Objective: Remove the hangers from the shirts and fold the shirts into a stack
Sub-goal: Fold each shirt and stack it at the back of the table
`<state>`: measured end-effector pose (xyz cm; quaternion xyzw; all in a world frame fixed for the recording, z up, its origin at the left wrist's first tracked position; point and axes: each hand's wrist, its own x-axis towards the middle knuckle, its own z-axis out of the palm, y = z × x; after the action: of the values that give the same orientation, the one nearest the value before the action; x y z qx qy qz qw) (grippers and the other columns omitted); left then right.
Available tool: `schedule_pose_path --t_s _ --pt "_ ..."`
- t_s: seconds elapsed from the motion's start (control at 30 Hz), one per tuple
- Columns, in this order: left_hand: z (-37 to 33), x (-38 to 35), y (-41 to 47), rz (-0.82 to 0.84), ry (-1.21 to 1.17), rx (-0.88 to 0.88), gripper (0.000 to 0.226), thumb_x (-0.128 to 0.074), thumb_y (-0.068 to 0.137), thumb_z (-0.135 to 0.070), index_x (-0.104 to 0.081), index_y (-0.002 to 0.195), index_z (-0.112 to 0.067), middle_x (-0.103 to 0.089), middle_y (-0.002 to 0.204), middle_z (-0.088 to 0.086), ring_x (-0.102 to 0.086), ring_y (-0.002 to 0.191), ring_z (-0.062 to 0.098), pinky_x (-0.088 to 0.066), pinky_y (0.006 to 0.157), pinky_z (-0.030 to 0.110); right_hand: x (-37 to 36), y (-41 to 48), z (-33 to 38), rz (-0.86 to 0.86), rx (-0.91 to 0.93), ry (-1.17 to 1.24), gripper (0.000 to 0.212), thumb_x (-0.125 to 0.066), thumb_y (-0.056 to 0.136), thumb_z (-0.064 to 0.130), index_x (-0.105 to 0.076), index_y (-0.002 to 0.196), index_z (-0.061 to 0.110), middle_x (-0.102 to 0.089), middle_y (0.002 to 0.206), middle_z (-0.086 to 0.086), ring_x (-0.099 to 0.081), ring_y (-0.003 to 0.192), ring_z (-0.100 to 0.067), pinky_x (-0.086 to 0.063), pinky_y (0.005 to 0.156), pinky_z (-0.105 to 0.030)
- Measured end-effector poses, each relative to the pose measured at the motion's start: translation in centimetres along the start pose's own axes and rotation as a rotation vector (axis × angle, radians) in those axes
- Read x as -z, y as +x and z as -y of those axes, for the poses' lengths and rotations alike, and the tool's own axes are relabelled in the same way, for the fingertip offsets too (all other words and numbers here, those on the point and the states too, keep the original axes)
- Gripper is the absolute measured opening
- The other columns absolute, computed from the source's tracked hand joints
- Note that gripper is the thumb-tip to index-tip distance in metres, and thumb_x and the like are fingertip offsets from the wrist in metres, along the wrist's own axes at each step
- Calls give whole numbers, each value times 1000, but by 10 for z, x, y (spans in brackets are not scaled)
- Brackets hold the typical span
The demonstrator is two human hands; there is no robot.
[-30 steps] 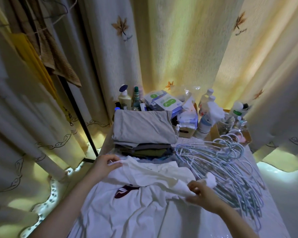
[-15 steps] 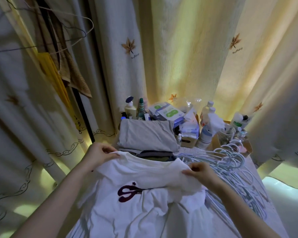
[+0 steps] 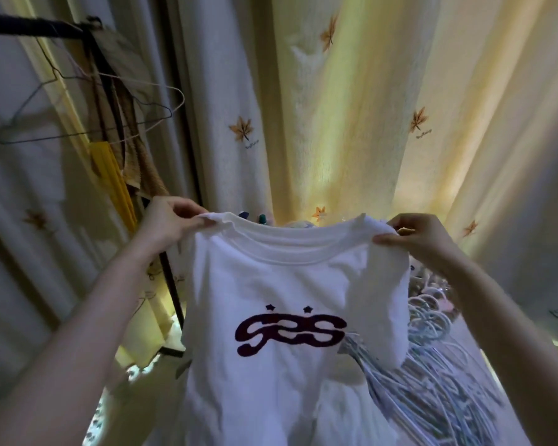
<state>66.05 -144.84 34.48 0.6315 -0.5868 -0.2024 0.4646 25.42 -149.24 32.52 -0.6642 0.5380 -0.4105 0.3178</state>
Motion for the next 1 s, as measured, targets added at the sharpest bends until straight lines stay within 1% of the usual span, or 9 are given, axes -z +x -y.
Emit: schedule_pose_path --t_s 0.13,0.23,0.37,0.5,0.57,0.63,0.73,0.87,1.0 --pt "-18 0 1 79 2 -5 13 -83 63 -25 -70 65 -25 -70 68 -7 -64 68 4 -47 59 16 0 2 18 145 38 -94 19 -79 73 8 -62 65 11 -60 62 -6 -54 58 -14 -44 56 -27" --pt "-10 -1 -12 193 -3 3 21 -78 56 -36 -68 69 -22 -70 72 0 -67 71 13 -50 62 22 -3 -7 13 254 43 -95 23 -73 79 12 -57 64 9 -54 67 -6 -49 64 -13 -42 58 -24" --pt "17 -4 -35 370 13 21 8 -75 73 -29 -69 77 -26 -69 80 0 -65 74 11 -50 68 19 5 -29 0 500 -71 -162 38 -70 83 31 -63 92 -5 -59 76 -15 -56 70 -18 -45 63 -30" --pt "41 -23 -72 558 169 136 20 -65 87 -34 -67 68 -27 -58 62 -7 -50 56 0 -37 56 14 -15 -64 -22 233 -91 -74 34 -65 86 35 -60 71 4 -57 59 6 -51 55 -10 -38 53 -19" --pt "43 -40 -92 437 119 183 32 -63 89 -35 -56 60 -21 -46 54 -6 -41 51 2 -29 53 19 -43 -83 -28 5 -68 2 32 -64 88 27 -52 61 14 -52 49 12 -44 47 0 -31 46 -9" --pt "36 -64 -111 228 -6 216 36 -62 90 -29 -48 62 -11 -38 55 -3 -37 52 8 -24 51 22 -74 -99 -27 -116 -94 134 32 -63 89 24 -52 61 11 -50 50 9 -41 48 -1 -29 45 -15" --pt "15 -102 -133 37 -177 230 31 -60 91 -20 -54 69 0 -48 62 7 -44 59 15 -31 53 22 -115 -110 -13 -14 -159 267 28 -61 90 29 -57 71 10 -52 60 0 -45 53 -9 -33 49 -19" --pt "-6 -129 -145 38 -374 237 7 -59 91 -9 -63 86 -9 -67 79 5 -61 74 13 -44 62 15 -144 -115 14 149 -195 344 19 -59 92 25 -54 77 13 -53 65 0 -51 59 -11 -42 52 -21" --pt "-8 -136 -156 -2 -426 233 8 -61 90 -12 -64 87 -19 -72 78 -3 -68 76 7 -51 67 18 -154 -128 27 209 -228 474 19 -62 90 21 -54 85 4 -58 72 -11 -59 66 -17 -49 52 -25"
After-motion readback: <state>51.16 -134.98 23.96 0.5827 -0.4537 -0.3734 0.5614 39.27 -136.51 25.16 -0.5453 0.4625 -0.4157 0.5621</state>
